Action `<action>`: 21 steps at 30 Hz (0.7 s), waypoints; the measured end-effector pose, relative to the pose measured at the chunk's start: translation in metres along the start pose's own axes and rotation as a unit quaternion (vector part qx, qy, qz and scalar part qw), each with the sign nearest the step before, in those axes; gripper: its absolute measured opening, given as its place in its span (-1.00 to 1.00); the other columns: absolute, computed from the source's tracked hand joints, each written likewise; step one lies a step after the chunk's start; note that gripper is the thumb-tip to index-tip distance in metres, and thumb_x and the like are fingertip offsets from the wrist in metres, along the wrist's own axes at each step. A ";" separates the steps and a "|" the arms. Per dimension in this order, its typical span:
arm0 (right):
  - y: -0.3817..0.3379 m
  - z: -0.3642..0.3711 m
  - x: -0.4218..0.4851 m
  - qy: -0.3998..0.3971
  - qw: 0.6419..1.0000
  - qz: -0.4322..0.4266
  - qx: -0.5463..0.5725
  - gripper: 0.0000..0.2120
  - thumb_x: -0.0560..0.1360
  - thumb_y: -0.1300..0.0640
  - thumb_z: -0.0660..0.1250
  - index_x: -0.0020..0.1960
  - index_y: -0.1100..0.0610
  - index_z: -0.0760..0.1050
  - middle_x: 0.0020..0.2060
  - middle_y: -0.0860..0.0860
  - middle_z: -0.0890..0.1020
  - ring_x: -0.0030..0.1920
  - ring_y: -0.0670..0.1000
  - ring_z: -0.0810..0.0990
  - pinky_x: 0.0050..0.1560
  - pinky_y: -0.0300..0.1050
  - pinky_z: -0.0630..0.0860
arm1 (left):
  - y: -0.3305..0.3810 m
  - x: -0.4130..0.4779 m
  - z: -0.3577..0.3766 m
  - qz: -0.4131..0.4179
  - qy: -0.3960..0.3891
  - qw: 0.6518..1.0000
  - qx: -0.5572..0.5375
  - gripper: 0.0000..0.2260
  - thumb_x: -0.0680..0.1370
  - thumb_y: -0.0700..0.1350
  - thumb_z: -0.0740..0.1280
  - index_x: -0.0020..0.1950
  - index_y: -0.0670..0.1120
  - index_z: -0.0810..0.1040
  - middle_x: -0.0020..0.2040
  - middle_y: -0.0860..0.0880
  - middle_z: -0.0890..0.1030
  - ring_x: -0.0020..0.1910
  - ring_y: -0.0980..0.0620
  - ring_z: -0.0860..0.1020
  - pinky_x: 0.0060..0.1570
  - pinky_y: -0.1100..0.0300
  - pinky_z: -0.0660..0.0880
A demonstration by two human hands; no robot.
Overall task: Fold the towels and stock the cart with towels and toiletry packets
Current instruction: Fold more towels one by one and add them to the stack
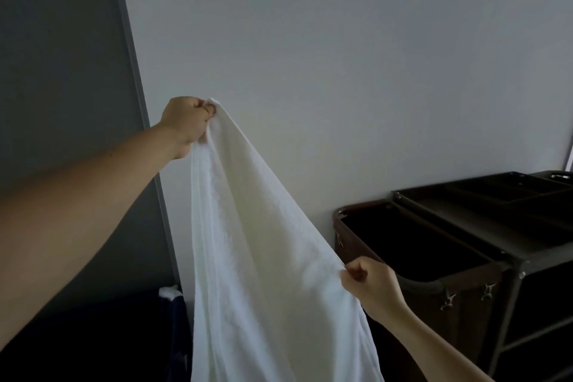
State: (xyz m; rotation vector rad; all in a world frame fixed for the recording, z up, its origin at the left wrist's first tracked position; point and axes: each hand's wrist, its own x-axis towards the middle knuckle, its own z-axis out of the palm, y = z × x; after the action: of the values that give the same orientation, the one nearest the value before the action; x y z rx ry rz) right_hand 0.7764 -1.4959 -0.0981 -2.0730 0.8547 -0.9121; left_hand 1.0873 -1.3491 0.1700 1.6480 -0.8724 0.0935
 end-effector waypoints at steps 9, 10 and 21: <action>0.005 0.004 0.008 0.004 0.999 0.008 -0.035 -0.89 0.53 0.13 0.42 -0.12 -0.06 0.57 -0.33 -0.09 0.65 -0.25 -0.28 0.59 -0.30 -0.46 0.44 | -0.030 0.013 -0.018 -0.048 0.038 0.998 -0.004 -0.88 0.60 -0.09 0.36 -0.08 -0.09 0.64 -0.18 0.00 0.62 -0.19 0.03 0.58 -0.16 0.16 0.52; 0.004 0.003 0.010 0.005 0.999 0.005 -0.042 -0.86 0.55 0.13 0.39 -0.16 -0.06 0.56 -0.35 -0.09 0.63 -0.27 -0.26 0.59 -0.32 -0.45 0.43 | -0.034 0.011 -0.021 -0.050 0.043 0.998 0.004 -0.86 0.60 -0.09 0.35 -0.08 -0.11 0.64 -0.19 -0.01 0.61 -0.21 0.03 0.57 -0.20 0.18 0.51; -0.141 -0.037 0.057 -0.022 0.987 -0.159 -0.021 -0.88 0.55 0.08 0.37 -0.16 -0.06 0.54 -0.39 -0.23 0.60 -0.33 -0.28 0.52 -0.30 -0.46 0.38 | -0.045 -0.063 0.014 -0.019 -0.031 0.996 0.082 -0.82 0.50 -0.30 0.32 -0.04 -0.02 0.48 -0.17 -0.05 0.53 -0.33 -0.01 0.50 -0.44 0.25 0.39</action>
State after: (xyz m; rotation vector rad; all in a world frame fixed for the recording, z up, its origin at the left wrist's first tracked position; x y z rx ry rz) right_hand 0.8167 -1.4771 0.0515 -2.3001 0.5309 -1.0149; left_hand 1.0629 -1.3305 0.0975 1.8285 -0.8986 0.0893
